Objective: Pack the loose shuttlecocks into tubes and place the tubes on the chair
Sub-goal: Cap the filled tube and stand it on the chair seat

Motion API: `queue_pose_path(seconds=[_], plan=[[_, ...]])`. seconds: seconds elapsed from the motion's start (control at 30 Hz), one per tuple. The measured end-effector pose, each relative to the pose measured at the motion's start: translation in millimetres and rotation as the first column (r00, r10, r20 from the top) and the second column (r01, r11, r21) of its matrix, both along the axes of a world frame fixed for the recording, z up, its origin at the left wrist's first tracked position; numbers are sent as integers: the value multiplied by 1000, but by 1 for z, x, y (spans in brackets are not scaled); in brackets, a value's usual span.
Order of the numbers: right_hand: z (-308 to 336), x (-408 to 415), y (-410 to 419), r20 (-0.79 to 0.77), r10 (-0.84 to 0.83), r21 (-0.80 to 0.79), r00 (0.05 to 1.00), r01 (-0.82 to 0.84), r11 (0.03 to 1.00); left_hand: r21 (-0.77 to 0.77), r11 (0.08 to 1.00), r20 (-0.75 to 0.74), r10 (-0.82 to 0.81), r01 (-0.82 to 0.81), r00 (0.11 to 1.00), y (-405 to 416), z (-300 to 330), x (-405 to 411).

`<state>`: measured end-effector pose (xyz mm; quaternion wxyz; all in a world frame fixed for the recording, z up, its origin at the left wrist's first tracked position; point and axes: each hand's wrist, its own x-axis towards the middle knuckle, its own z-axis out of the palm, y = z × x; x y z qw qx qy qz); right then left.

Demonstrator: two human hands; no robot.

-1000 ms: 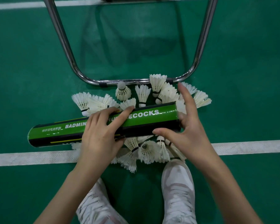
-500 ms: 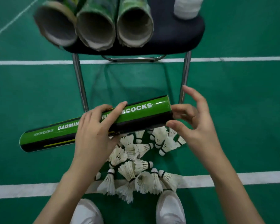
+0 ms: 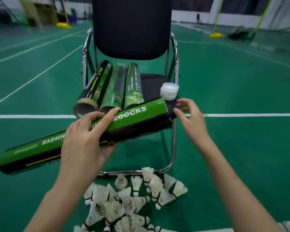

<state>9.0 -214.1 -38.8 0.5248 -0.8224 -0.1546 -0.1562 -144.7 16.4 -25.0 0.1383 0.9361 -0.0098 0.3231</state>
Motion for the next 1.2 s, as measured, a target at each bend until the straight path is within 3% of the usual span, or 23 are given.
queue_pose_path(seconds=[0.17, 0.33, 0.57, 0.9, 1.2], plan=[[19, 68, 13, 139, -77, -260, 987, 112, 959, 7, 997, 39, 77, -77, 996, 9, 39, 16], [20, 113, 22, 132, -86, -477, 987, 139, 868, -4, 991, 55, 137, -137, 989, 22, 62, 35], [15, 128, 24, 198, -159, -587, 967, 247, 771, -9, 987, 82, 158, -158, 984, 27, 74, 51], [18, 134, 27, 152, -152, -643, 977, 215, 735, -24, 986, 65, 164, -163, 984, 25, 64, 57], [25, 134, 33, -10, -179, -453, 984, 155, 878, -9, 986, 62, 169, -168, 984, 28, 60, 60]])
